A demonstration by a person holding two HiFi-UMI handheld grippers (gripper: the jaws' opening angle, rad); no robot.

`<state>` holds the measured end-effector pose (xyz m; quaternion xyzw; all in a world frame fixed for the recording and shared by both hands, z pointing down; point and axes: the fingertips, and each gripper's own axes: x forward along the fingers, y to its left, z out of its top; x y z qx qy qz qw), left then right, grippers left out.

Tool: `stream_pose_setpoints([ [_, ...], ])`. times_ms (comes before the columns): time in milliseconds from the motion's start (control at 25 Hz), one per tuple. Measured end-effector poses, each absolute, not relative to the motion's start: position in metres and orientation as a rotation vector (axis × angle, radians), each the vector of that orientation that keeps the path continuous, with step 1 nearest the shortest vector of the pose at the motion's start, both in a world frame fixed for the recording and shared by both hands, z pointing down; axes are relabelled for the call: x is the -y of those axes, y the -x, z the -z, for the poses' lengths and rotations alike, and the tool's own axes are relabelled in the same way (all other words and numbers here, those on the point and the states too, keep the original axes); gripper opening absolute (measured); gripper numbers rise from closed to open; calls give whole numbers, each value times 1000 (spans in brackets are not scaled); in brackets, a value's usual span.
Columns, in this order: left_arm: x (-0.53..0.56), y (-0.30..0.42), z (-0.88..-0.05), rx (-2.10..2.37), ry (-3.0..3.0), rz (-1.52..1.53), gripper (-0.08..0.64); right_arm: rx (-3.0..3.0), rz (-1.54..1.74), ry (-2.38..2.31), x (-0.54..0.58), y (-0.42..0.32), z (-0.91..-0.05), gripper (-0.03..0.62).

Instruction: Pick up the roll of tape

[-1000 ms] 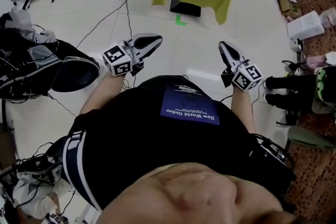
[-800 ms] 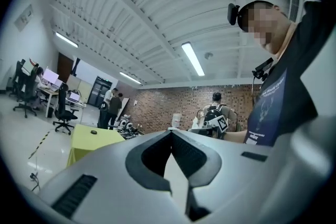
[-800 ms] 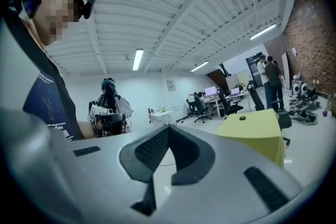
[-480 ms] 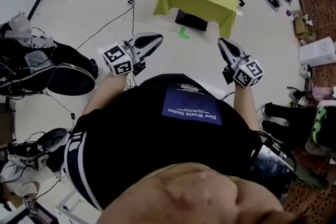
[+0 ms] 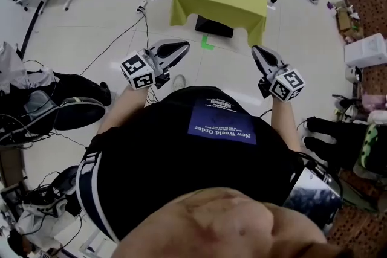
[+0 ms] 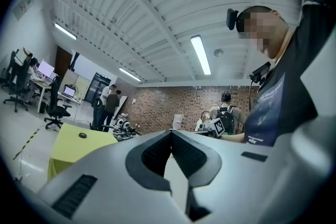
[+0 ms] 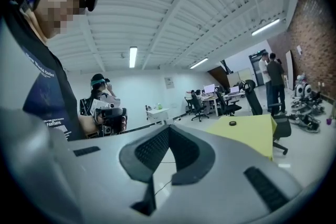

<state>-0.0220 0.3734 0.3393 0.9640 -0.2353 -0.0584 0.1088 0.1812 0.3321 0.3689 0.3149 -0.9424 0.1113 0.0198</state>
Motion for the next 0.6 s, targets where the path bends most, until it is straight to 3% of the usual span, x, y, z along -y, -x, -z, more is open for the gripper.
stream_pose_setpoints([
  [600,-157,129,-332,457,-2935,126,5,2884,-278,-1177,-135,-69,-337,-14],
])
